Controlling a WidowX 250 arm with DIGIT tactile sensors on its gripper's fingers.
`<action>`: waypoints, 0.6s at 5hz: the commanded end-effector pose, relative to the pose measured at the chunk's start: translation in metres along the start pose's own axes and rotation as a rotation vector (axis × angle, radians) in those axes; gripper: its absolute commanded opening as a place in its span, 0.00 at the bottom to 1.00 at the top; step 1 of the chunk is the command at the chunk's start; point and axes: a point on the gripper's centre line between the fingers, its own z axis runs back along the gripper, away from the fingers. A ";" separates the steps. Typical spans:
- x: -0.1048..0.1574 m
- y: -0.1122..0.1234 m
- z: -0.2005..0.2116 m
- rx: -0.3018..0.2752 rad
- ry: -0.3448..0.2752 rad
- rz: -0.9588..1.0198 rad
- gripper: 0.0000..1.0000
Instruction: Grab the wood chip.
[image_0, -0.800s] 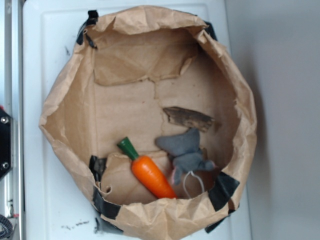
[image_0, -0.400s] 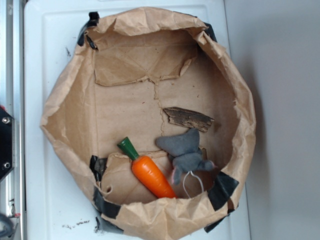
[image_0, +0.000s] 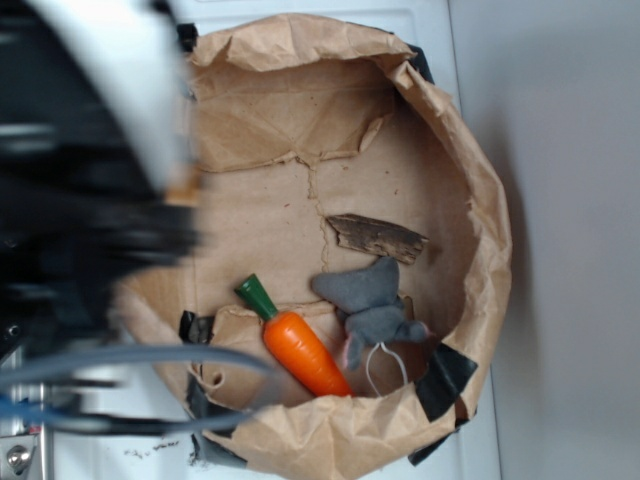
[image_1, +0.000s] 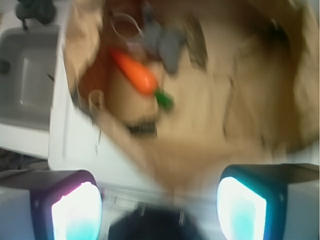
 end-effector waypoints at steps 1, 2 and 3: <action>0.002 0.002 0.013 0.014 -0.052 0.002 1.00; 0.002 0.002 0.013 0.014 -0.052 0.002 1.00; 0.037 0.012 -0.016 0.184 -0.170 0.002 1.00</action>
